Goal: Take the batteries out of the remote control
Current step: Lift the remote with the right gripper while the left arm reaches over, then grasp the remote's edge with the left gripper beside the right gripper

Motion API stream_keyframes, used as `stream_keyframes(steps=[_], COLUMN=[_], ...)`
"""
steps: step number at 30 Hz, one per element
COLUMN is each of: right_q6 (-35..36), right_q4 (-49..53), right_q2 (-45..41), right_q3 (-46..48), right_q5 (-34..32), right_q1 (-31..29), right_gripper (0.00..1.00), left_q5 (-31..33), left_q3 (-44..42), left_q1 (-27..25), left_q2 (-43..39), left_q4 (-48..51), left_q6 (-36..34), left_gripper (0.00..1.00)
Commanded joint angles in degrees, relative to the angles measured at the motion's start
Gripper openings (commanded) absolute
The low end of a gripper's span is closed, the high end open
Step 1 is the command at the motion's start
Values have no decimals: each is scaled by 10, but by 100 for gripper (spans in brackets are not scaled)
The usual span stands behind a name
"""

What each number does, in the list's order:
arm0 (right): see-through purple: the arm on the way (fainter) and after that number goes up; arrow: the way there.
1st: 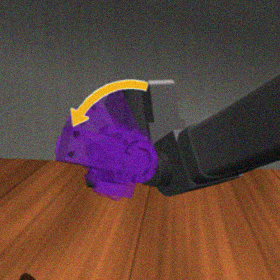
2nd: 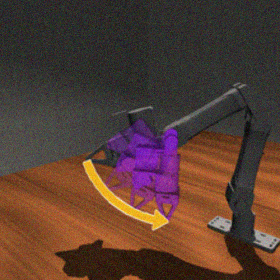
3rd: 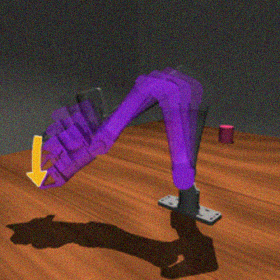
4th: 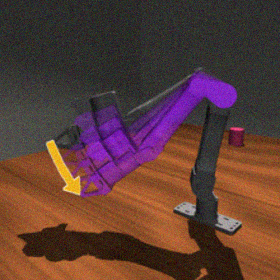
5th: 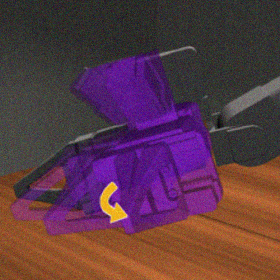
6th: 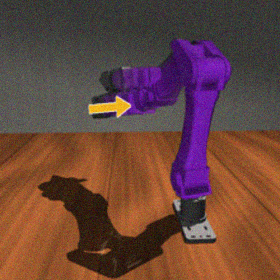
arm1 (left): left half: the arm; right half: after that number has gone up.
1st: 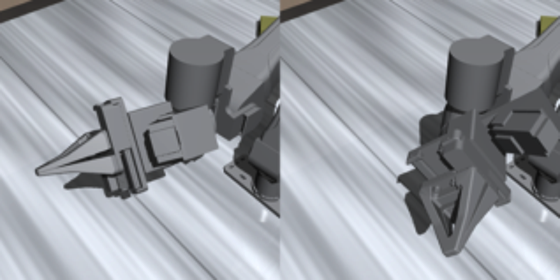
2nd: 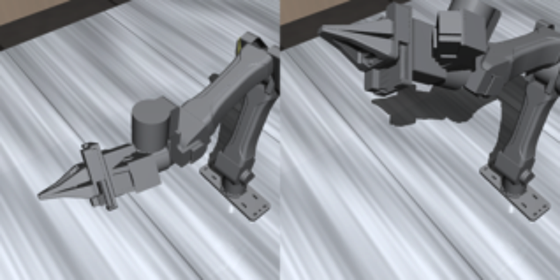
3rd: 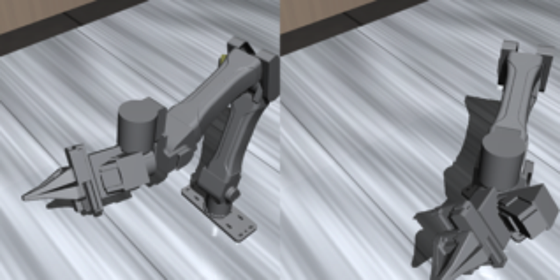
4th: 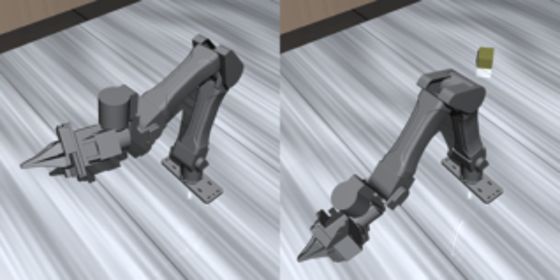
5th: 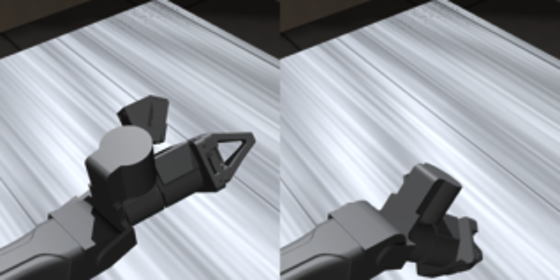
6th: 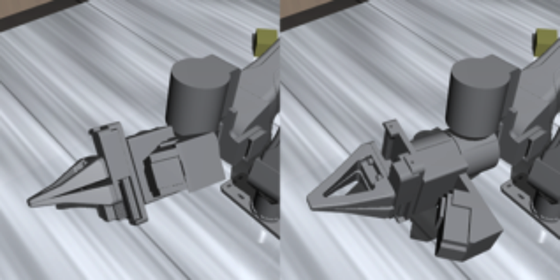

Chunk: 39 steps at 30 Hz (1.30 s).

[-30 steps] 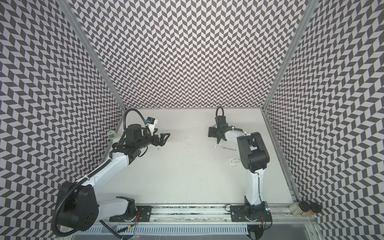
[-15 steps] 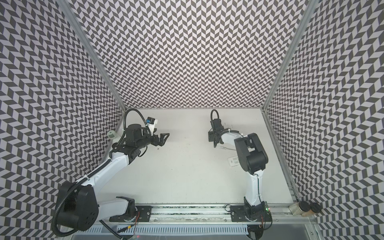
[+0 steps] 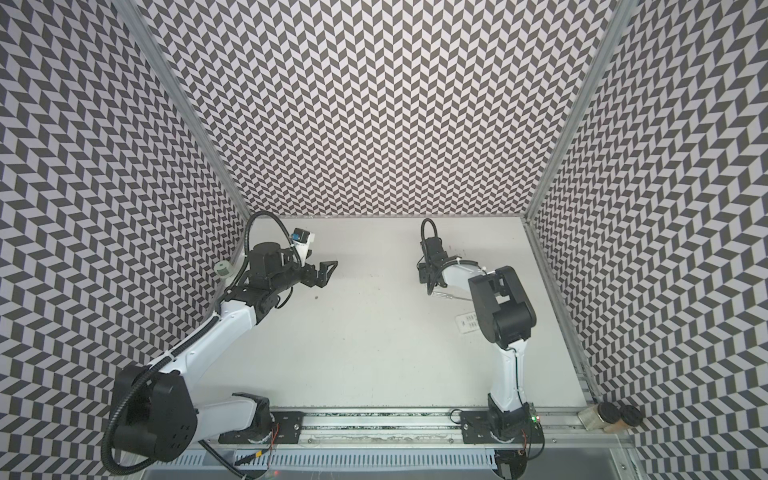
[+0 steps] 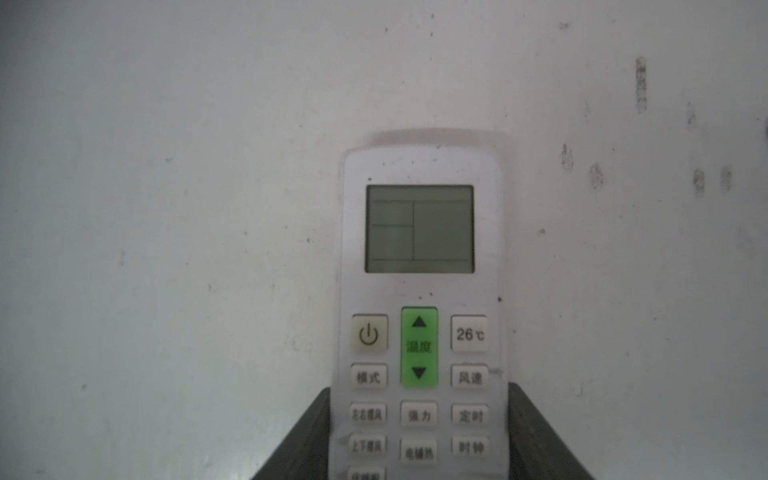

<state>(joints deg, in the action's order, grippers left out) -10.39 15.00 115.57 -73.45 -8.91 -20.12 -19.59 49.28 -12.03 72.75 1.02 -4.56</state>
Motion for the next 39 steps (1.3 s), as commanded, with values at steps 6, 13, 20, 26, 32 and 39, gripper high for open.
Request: stream_keyframes(steps=[6, 13, 20, 26, 32, 39], right_q6=[-2, -3, 44, 105, 193, 250], right_q4=[49, 54, 50, -51, -154, -180], right_q2=[-78, -189, -290, -402, -500, -546], right_q3=[-25, -17, -4, 87, 166, 221], right_q5=[40, 107, 162, 213, 293, 361], right_q1=[-7, -13, -13, -13, -13, -15], right_gripper=[52, 52, 52, 51, 48, 48], left_q5=[16, 38, 6, -16, -4, 73], left_q3=[107, 263, 371, 481, 541, 588], left_q1=[-41, -136, -178, -221, -249, -285], left_q2=[16, 57, 87, 102, 103, 111], left_q4=[103, 228, 292, 372, 436, 533], left_q6=[-90, -265, -388, -506, -649, -817], left_gripper=[100, 100, 100, 100, 100, 100])
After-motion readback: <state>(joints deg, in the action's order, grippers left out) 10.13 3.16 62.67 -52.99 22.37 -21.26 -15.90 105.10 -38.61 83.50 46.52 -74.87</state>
